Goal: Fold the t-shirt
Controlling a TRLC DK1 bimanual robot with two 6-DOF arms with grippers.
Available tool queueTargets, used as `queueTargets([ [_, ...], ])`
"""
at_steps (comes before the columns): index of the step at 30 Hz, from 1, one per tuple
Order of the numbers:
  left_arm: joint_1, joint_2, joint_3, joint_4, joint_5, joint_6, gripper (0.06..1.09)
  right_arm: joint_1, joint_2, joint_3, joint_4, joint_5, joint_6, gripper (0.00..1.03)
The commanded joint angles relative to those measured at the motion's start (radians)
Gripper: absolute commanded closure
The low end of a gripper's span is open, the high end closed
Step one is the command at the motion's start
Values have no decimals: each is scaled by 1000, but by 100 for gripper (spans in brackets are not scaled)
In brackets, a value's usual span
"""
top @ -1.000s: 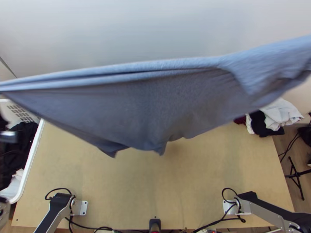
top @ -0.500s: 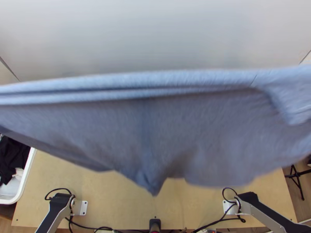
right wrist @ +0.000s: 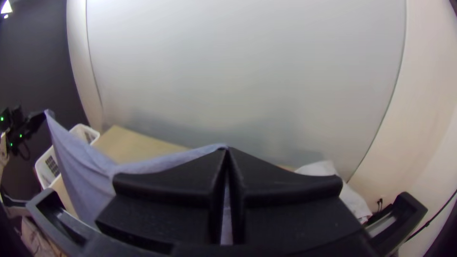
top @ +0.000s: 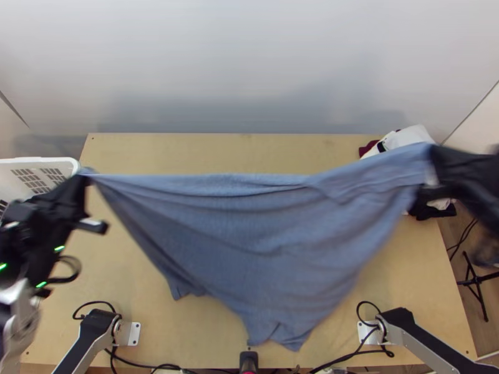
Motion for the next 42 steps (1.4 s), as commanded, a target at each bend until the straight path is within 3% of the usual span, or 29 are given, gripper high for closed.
queueTargets([
  [1, -43, 106, -296, 244, 10, 118, 105, -20, 18, -563, 301, -62, -99, 100],
  [5, 0, 301, -351, 481, 10, 184, 104, -99, 185, -655, 512, -91, -112, 100],
  [12, 102, 773, -227, 718, 9, 197, 104, -148, 564, -551, 775, -90, -108, 100],
  [18, 146, 1137, -6, 787, -11, 190, 104, -148, 831, -292, 778, -59, -56, 100],
  [22, 142, 1287, 138, 787, -74, 190, 103, -141, 929, -194, 776, -30, -45, 100],
  [23, 135, 1324, 170, 787, -92, 194, 97, -144, 946, -178, 776, -24, -42, 100],
  [26, 117, 1382, 215, 782, -123, 207, 64, -148, 966, -161, 770, -21, -20, 100],
  [34, 53, 1276, 77, 771, -126, 205, 63, -109, 831, -318, 755, -21, 12, 100],
  [42, 114, 1109, -100, 762, -126, 226, 63, -33, 568, -493, 555, -17, 84, 100],
])
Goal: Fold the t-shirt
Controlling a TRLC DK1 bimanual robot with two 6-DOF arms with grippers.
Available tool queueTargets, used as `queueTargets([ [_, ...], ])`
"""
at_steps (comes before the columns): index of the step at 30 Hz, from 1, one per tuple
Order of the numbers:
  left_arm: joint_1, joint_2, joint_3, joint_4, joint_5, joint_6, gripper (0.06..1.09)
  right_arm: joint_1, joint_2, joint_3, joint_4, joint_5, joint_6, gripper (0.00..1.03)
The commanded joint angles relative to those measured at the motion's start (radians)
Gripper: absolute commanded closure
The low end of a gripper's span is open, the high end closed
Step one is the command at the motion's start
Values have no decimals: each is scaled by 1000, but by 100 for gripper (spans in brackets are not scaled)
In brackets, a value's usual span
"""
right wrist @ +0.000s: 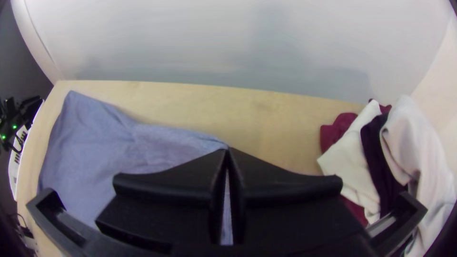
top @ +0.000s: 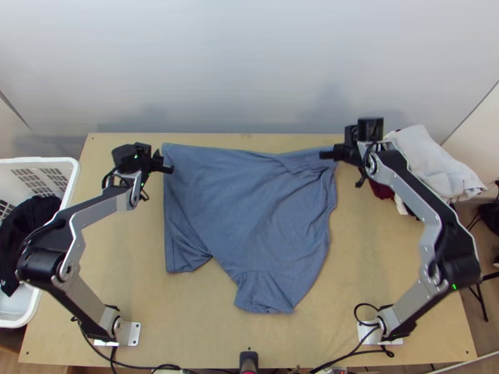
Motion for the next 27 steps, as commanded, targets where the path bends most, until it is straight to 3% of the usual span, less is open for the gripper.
queueTargets([
  [1, 39, -116, -143, -4, -3, 25, 62, 66, -211, -148, -132, 4, 59, 100],
  [11, 12, -78, -141, -4, -3, 16, 62, 128, -320, -286, -130, 4, 74, 100],
  [13, 12, -55, -83, -61, 1, -19, 45, 121, -300, -283, -121, 5, 56, 100],
  [15, 18, -13, 35, -227, 26, -83, 22, 119, -286, -279, -119, 5, 42, 100],
  [16, 22, 25, 113, -310, 29, -120, 16, 118, -282, -277, -118, 5, 38, 100],
  [18, 32, 102, 253, -446, 32, -177, 15, 118, -283, -282, -118, 5, 33, 100],
  [24, 84, 281, 535, -552, 92, -324, 15, 128, -293, -311, -113, 5, 21, 100],
  [27, 88, 390, 696, -681, 122, -352, 15, 127, -291, -319, -99, 7, 7, 100],
])
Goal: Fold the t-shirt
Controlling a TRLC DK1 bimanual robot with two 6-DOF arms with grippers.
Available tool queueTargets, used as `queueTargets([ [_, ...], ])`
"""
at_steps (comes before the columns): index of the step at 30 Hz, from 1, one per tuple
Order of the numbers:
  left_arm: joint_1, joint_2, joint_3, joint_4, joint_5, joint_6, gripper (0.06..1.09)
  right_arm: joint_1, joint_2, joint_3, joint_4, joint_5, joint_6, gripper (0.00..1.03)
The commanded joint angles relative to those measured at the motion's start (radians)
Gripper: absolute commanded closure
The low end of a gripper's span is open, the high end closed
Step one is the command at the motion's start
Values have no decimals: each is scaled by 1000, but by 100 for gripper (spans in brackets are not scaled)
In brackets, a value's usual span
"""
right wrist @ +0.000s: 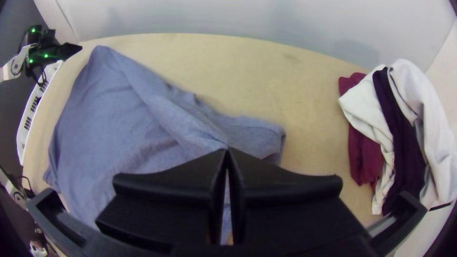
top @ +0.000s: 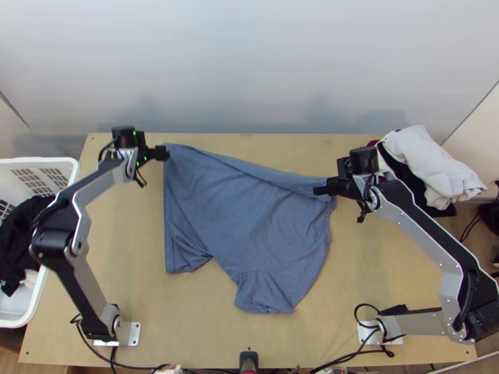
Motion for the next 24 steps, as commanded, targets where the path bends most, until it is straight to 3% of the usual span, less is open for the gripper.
queueTargets([
  [1, 24, 242, 384, -288, 61, -102, 15, 3, -2, -26, 28, 4, -24, 100],
  [4, 17, 368, 599, -505, 80, -121, 15, 3, 4, -29, 45, 16, -38, 100],
  [6, 20, 429, 704, -600, 141, -150, 15, 3, 10, -29, 49, 25, -47, 100],
  [15, 10, 500, 803, -630, 209, -196, 18, 5, 25, -46, 83, 70, -89, 100],
  [16, 12, 500, 803, -630, 226, -207, 31, 5, 28, -49, 84, 70, -90, 100],
  [17, 15, 500, 806, -629, 262, -230, 58, 5, 33, -51, 86, 71, -90, 100],
  [18, 23, 505, 821, -627, 310, -276, 93, 5, 36, -52, 91, 74, -90, 100],
  [19, 29, 505, 832, -643, 384, -308, 103, 5, 41, -54, 100, 79, -92, 100],
  [22, 26, 456, 821, -724, 522, -322, 104, 3, 54, -52, 114, 87, -92, 100],
  [24, 21, 417, 804, -745, 558, -329, 104, 2, 61, -51, 124, 91, -95, 100],
])
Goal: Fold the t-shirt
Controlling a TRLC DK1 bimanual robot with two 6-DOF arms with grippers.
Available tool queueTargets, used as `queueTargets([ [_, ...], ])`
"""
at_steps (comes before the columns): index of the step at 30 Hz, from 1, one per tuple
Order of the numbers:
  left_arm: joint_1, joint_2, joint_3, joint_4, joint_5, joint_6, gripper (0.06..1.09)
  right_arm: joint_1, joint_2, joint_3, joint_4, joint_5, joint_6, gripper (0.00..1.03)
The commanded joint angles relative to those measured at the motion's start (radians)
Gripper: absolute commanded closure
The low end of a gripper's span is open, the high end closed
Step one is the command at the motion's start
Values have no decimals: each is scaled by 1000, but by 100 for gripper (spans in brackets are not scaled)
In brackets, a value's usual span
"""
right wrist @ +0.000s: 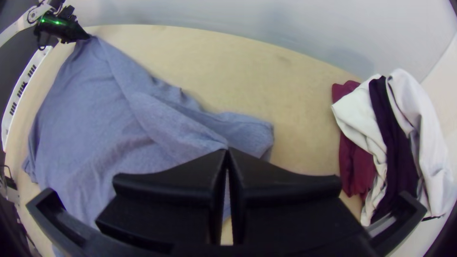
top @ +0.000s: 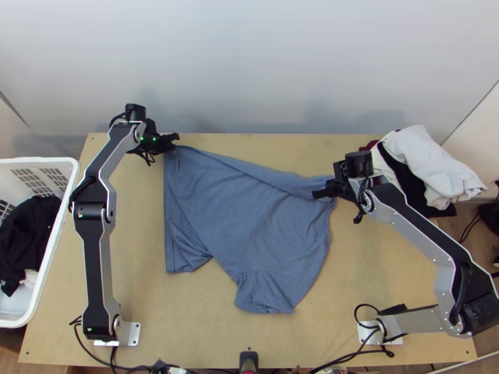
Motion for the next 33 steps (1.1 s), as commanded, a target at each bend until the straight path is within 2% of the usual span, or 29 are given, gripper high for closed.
queueTargets([
  [1, -3, -80, -2, -81, 182, -54, 104, -3, 25, 0, 31, 20, -12, 100],
  [6, 30, -208, -8, -105, 168, -77, 104, -1, 17, -8, 31, 25, -15, 100],
  [10, 46, -338, -85, -138, 72, 4, 104, -4, -9, -25, 29, 23, 13, 100],
  [14, 55, -450, -282, -105, 0, 119, 104, -9, -30, -29, -34, -41, 60, 100],
  [20, 27, -665, -709, 48, -37, 243, 104, -10, -49, -48, -169, -52, 51, 100],
  [27, -25, -806, -921, 102, -97, 213, 104, -61, -133, -66, -268, -74, 43, 100],
  [33, -40, -958, -1027, 118, -103, 167, 104, -80, -219, -51, -334, -92, 42, 100],
])
